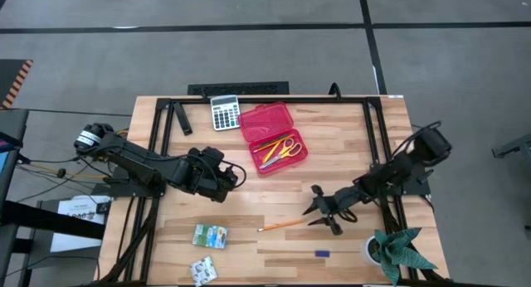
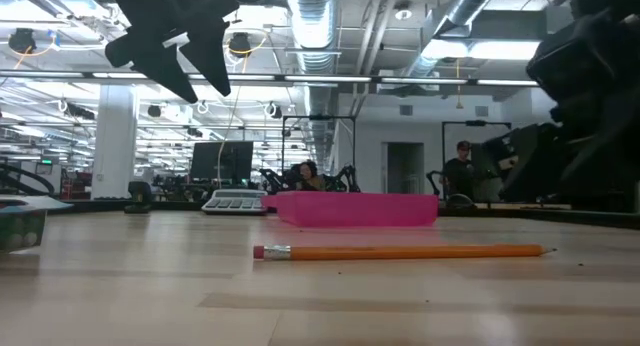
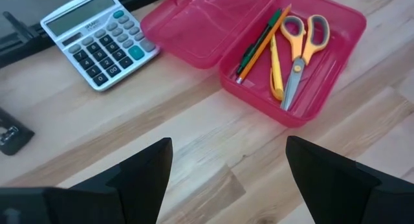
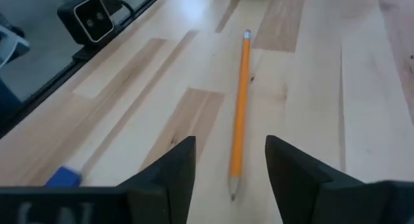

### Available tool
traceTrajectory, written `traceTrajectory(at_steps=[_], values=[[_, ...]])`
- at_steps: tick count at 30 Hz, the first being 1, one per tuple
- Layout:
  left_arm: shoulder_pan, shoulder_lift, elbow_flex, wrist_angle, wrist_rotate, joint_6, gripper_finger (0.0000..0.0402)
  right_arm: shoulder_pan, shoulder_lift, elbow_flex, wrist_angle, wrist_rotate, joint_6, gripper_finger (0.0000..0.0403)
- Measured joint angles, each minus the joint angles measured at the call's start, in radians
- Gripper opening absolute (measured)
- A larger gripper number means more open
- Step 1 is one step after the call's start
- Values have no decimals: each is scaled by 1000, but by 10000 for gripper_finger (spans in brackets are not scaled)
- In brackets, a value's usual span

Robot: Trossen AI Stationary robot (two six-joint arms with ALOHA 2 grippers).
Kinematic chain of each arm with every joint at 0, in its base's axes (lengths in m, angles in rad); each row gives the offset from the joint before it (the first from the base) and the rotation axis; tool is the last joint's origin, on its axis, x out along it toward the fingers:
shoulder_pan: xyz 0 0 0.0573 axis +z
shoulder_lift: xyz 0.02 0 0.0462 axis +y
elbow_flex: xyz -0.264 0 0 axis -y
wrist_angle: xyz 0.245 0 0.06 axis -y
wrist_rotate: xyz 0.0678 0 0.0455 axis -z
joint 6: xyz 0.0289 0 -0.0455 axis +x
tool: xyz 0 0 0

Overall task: Pack school essentials
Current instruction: Put the orange pencil into the red supply box

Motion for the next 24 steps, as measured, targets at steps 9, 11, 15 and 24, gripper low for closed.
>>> traceTrajectory(at_steps=[9, 11, 15, 24], values=[[0, 0, 0, -4, -20, -14, 297, 20, 265, 84, 142, 18, -65, 175], [0, 0, 0, -6, -20, -14, 297, 26, 320, 101, 186, 44, -52, 175], [-1, 0, 0, -7, -19, -14, 297, 29, 422, 99, 282, 130, 6, 167], [-1, -1, 0, -34, -22, -14, 297, 52, 625, 80, 615, 250, 14, 52]])
